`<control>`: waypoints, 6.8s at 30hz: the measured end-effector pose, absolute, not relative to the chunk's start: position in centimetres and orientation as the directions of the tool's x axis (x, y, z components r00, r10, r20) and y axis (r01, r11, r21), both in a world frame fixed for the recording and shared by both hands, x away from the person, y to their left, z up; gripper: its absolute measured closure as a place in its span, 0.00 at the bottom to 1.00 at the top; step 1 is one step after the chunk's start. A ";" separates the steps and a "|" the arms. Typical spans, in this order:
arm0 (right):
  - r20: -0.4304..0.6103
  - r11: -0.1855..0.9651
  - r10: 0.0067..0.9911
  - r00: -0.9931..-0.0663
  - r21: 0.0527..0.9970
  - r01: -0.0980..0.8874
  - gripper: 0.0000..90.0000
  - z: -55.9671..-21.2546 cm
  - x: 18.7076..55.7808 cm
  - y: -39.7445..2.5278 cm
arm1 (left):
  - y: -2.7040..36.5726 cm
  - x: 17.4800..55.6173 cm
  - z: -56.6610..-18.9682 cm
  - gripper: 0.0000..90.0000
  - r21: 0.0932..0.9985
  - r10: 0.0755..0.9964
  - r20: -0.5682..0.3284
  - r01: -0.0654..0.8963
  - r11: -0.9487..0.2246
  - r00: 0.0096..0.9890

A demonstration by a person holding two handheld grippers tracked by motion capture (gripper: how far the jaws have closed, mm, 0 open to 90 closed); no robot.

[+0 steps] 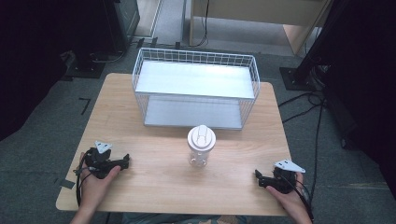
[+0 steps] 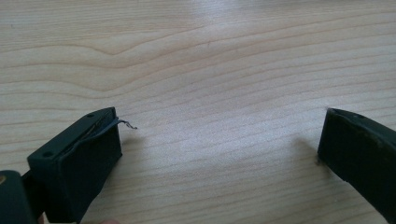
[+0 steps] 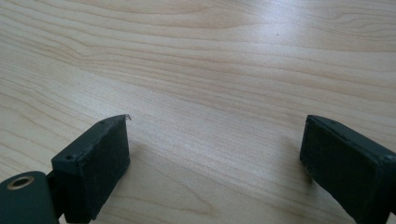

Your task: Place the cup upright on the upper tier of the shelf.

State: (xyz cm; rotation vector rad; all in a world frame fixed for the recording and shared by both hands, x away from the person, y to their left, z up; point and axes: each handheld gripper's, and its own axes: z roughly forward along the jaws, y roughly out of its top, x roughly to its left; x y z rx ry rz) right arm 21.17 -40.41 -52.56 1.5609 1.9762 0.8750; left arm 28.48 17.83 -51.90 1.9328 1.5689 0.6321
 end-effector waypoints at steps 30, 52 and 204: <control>0.034 0.181 0.926 -0.376 0.833 0.523 0.09 -47.0 23.4 -32.6 | 17.8 28.5 -51.9 0.00 0.684 0.981 0.011 0.714 -0.149 0.194; 0.064 0.224 0.852 -0.519 0.852 0.473 0.09 -46.4 24.7 -25.6 | 17.8 28.4 -51.9 0.00 0.684 0.980 0.011 0.714 -0.151 0.196; -0.009 -0.002 0.993 -0.118 0.996 -0.090 0.17 -28.3 39.4 -19.7 | 17.8 28.4 -51.9 0.00 0.684 0.980 0.014 0.713 -0.154 0.198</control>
